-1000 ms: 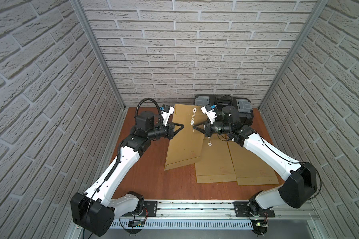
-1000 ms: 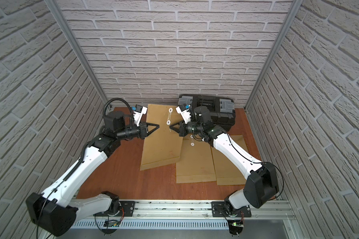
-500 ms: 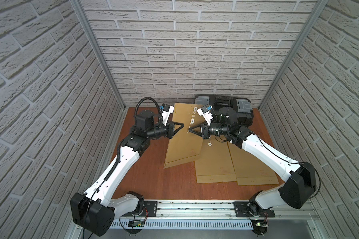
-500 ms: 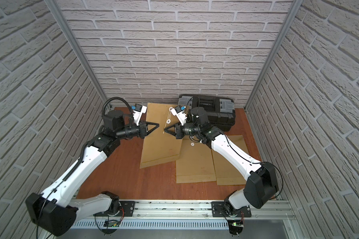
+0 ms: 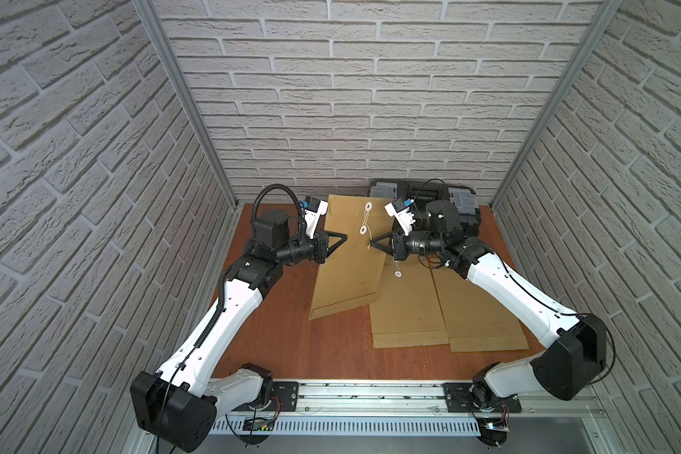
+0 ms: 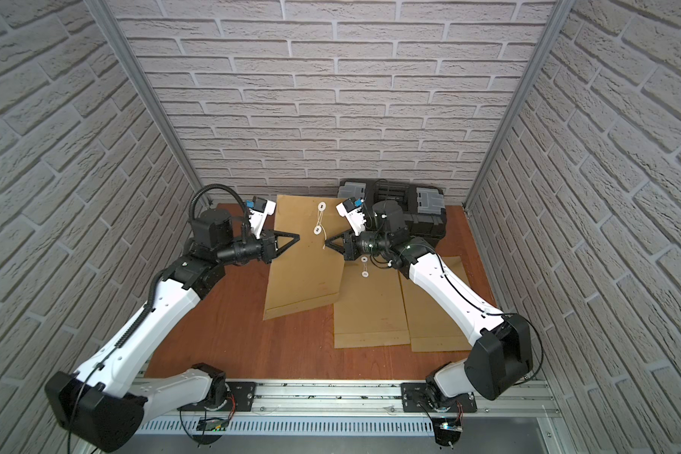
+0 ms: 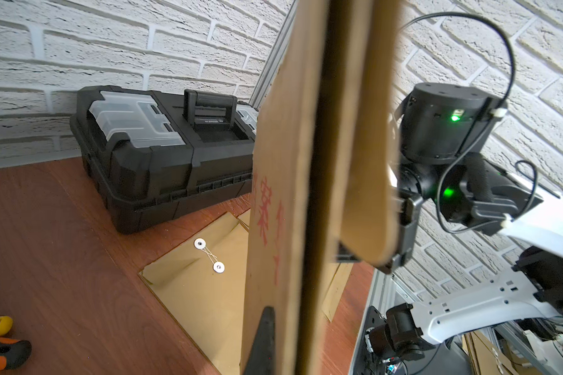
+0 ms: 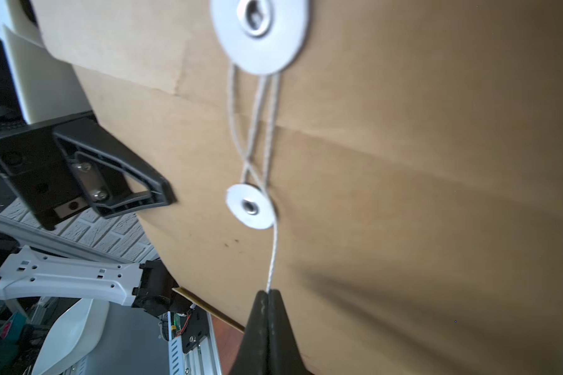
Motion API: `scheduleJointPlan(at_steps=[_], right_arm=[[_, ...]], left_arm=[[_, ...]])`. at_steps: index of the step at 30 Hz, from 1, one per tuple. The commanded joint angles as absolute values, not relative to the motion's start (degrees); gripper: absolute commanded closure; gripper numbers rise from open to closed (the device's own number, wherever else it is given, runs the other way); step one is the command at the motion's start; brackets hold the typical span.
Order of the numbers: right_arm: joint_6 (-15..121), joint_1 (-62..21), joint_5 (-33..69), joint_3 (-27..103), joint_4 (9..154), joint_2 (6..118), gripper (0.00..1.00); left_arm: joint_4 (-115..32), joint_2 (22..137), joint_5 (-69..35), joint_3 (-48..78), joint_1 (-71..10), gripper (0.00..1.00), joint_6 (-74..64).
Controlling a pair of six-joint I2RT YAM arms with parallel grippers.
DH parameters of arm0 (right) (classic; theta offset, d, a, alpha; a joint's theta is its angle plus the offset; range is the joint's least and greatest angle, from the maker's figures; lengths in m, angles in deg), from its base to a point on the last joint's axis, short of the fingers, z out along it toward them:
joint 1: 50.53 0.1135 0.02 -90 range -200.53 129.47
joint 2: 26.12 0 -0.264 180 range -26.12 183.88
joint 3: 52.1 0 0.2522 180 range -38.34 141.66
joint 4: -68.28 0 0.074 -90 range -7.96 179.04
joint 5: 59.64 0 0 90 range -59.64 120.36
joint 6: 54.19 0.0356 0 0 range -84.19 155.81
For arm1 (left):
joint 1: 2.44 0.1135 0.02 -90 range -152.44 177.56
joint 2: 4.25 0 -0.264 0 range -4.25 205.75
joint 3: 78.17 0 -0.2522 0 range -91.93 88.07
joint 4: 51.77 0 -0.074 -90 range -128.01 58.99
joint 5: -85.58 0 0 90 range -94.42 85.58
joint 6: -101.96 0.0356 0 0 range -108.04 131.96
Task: Close the mouth of the file bag
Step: Close the file bag.
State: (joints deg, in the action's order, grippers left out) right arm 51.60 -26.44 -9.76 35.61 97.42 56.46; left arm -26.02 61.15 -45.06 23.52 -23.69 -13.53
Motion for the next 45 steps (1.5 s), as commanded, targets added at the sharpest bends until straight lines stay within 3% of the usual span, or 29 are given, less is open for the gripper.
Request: scheduleJointPlan(at_steps=[1,23,45], right_arm=[[49.15,-27.13,-6.12,38.11,99.92,56.02,0.97],[40.84,-28.43,18.05,50.87,115.44,55.86,0.97],[40.61,-26.97,18.93,62.29,117.19,61.69,0.97]], left_arm=[[-27.20,59.47,-46.65,21.71,-23.45,1.00,-12.40],[-23.73,59.73,-49.40,22.42,-25.02,1.00,-9.51],[-23.53,62.33,-49.60,23.92,-27.79,1.00,-8.20]])
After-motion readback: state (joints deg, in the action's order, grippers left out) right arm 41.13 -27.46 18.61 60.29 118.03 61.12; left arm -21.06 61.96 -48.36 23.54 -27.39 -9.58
